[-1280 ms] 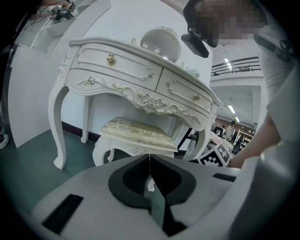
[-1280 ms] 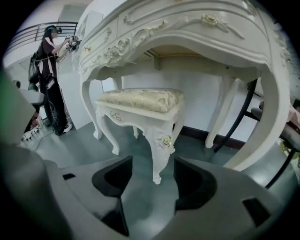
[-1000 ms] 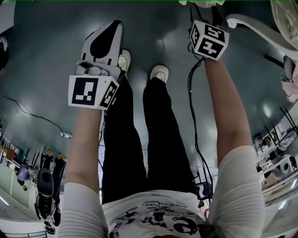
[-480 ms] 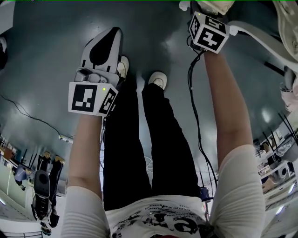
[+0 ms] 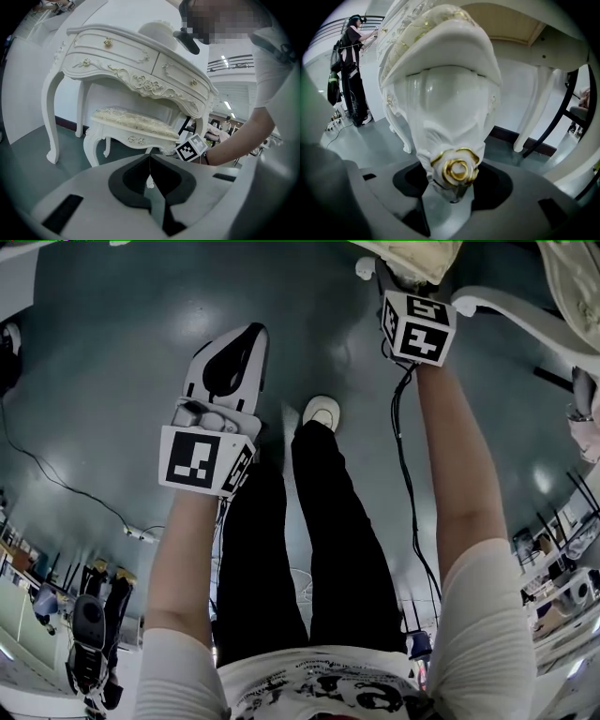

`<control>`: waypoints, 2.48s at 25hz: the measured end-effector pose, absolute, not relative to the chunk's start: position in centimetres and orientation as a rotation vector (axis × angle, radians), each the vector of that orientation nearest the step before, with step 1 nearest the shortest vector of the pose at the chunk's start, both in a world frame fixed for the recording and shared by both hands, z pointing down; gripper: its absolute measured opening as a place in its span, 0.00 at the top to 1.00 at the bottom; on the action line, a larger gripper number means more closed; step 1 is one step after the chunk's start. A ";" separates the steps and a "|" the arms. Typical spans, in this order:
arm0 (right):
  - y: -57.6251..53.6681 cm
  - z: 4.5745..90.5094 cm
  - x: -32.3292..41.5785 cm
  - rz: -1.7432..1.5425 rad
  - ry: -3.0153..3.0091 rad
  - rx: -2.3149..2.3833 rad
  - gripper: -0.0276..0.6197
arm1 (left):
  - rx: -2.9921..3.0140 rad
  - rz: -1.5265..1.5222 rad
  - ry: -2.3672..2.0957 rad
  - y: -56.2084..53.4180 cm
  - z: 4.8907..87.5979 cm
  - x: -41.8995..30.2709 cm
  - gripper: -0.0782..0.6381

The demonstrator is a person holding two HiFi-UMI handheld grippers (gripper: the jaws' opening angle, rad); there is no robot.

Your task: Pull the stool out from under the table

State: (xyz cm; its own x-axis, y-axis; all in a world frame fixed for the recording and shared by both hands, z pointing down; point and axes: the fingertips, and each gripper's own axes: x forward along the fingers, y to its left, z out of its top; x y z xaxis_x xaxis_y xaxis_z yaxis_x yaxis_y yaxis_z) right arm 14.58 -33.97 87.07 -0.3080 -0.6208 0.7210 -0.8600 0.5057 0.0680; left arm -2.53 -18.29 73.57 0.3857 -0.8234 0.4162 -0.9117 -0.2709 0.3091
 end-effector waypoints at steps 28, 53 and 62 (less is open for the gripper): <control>-9.4 88.2 10.0 0.443 -2.040 1.146 0.56 | 2.317 0.323 -1.340 -1.0 73.5 -8.1 0.86; 4.0 88.7 10.1 0.424 -2.064 0.979 0.56 | 2.306 0.349 -1.341 10.1 73.1 -7.3 0.86; 4.0 87.4 11.4 0.390 -1.963 1.065 0.55 | 2.307 0.272 -1.313 8.9 69.5 -5.3 0.86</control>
State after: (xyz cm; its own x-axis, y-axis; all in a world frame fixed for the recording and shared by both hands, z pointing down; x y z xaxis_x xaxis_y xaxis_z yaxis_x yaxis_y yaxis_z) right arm 11.39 3.97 87.35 -0.2792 -0.5357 0.7969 -0.7994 0.5894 0.1161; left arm -5.27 8.94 69.48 0.5228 -0.7575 0.3911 -0.8505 -0.4323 0.2996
